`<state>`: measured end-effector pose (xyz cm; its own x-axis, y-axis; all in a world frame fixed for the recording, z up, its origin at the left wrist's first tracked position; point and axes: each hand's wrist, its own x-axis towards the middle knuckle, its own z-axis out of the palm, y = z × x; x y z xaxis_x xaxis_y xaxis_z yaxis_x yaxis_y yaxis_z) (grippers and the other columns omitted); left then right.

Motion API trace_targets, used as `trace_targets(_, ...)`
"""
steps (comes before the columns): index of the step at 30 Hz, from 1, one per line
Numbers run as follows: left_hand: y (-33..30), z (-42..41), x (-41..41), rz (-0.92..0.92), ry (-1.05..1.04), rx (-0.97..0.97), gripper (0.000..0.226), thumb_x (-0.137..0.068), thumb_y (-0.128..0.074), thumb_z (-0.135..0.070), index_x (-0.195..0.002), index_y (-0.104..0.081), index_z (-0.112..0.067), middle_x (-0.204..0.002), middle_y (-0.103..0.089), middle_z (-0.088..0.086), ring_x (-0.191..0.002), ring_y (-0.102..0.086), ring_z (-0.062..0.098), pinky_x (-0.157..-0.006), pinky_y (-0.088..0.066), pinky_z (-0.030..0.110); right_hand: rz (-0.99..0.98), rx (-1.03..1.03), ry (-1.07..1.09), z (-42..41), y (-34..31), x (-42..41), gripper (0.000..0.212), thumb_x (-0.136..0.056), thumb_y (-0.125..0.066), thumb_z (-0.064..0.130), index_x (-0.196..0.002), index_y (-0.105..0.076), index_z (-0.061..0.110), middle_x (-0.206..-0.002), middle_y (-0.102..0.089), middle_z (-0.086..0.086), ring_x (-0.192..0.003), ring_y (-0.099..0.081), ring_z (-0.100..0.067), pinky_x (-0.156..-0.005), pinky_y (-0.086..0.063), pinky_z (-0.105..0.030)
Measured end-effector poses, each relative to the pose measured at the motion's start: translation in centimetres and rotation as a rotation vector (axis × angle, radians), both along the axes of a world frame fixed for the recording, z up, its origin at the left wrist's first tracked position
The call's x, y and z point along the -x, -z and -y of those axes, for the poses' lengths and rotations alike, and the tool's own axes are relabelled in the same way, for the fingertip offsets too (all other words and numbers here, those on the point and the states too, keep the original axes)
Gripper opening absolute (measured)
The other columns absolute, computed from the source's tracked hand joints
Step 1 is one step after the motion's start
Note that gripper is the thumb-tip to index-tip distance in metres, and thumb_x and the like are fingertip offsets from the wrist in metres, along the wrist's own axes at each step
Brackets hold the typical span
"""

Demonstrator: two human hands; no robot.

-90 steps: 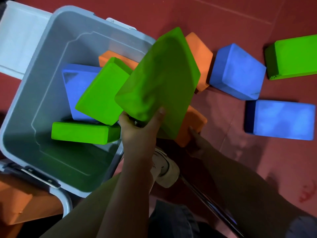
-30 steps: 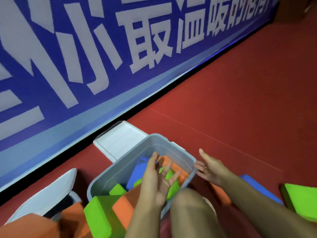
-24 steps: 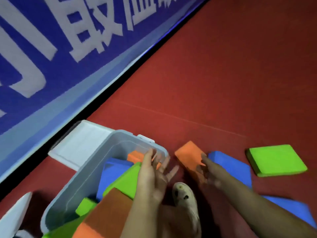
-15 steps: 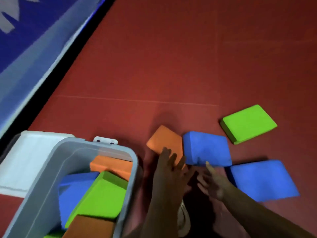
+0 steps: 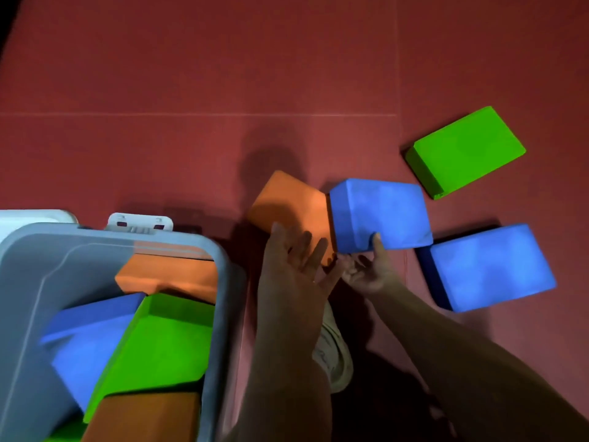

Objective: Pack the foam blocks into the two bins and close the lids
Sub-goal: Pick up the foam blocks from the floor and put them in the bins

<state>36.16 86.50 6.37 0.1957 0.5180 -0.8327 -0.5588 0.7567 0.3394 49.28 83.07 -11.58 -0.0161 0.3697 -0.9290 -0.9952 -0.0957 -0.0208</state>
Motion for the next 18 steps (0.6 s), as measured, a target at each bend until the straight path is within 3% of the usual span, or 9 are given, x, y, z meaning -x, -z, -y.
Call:
trace_targets(1,0.3,0.0,0.5,0.0,-0.008,-0.003,0.045,-0.094,-0.044,-0.047,-0.128,-0.054,-0.018,-0.131,-0.057,0.005,-0.118,-0.058,0.023,-0.085,-0.05,0.047,0.029,0.008,0.007,-0.3,0.6,0.1,0.058,-0.08,-0.062,0.056,-0.114,-0.048,0.012,-0.116,-0.059,0.003,-0.111,-0.058,-0.012,-0.071,-0.057,-0.032)
trace_targets(4,0.6,-0.1,1.4,0.0,-0.016,-0.024,0.049,-0.093,-0.044,-0.047,-0.134,-0.05,-0.019,-0.131,-0.057,0.004,-0.115,-0.059,0.021,-0.083,-0.05,0.046,0.096,0.028,-0.011,-1.2,0.7,0.0,0.038,-0.081,-0.066,0.049,-0.094,-0.055,0.015,-0.104,-0.058,0.001,-0.089,-0.06,-0.016,-0.092,-0.045,-0.038)
trace_targets(7,0.5,-0.1,2.0,-0.05,-0.004,-0.039,0.05,-0.093,-0.043,-0.045,-0.136,-0.047,-0.02,-0.134,-0.055,0.004,-0.116,-0.057,0.02,-0.094,-0.046,0.047,-0.026,-0.021,0.118,-1.3,-0.6,-0.1,0.043,-0.057,-0.087,0.025,-0.084,-0.056,0.012,-0.094,-0.059,-0.002,-0.081,-0.059,-0.017,-0.079,-0.048,-0.034)
trace_targets(10,0.0,-0.5,2.1,-0.055,-0.046,-0.067,0.046,-0.096,-0.038,-0.044,-0.134,-0.049,-0.019,-0.135,-0.054,0.005,-0.119,-0.054,0.021,-0.104,-0.039,0.047,-0.019,-0.101,0.129,-1.2,-2.2,0.3,0.038,-0.053,-0.09,0.026,-0.071,-0.061,0.009,-0.083,-0.054,-0.003,-0.075,-0.052,-0.015,-0.071,-0.05,-0.03)
trace_targets(13,-0.3,-0.5,2.1,-0.12,-0.057,-0.177,0.029,-0.1,-0.038,-0.03,-0.123,-0.054,-0.023,-0.125,-0.056,-0.001,-0.112,-0.054,0.013,-0.102,-0.041,0.037,0.02,-0.29,-0.072,-1.2,-4.0,1.0,0.071,-0.02,-0.097,0.031,-0.082,-0.067,0.015,-0.079,-0.061,-0.001,-0.074,-0.061,-0.014,-0.068,-0.055,-0.028)
trace_targets(15,0.5,-0.3,2.0,-0.033,-0.17,-0.072,0.023,-0.1,-0.045,-0.017,-0.119,-0.057,-0.018,-0.118,-0.055,-0.003,-0.107,-0.055,0.008,-0.091,-0.043,0.018,0.018,-0.396,-0.242,-1.1,-4.9,1.3,0.079,-0.022,-0.096,0.04,-0.093,-0.069,0.019,-0.085,-0.07,-0.001,-0.073,-0.068,-0.015,-0.066,-0.056,-0.028)
trace_targets(16,1.2,0.2,1.8,-0.084,-0.107,-0.109,0.029,-0.097,-0.052,-0.014,-0.125,-0.055,-0.009,-0.118,-0.054,0.0,-0.109,-0.055,0.009,-0.09,-0.041,0.012,0.005,-0.45,-0.306,-1.0,-5.5,1.3,0.076,-0.026,-0.096,0.041,-0.095,-0.071,0.019,-0.09,-0.073,-0.002,-0.075,-0.07,-0.016,-0.066,-0.057,-0.028)
trace_targets(18,1.2,0.6,1.8,-0.27,0.023,-0.265,0.058,-0.085,-0.068,-0.013,-0.137,-0.044,-0.005,-0.131,-0.056,0.006,-0.116,-0.057,0.01,-0.091,-0.046,0.014,-0.002,-0.544,-0.403,-1.1,-5.9,1.7,0.069,-0.032,-0.096,0.04,-0.094,-0.076,0.017,-0.097,-0.074,-0.006,-0.081,-0.071,-0.018,-0.068,-0.058,-0.029)
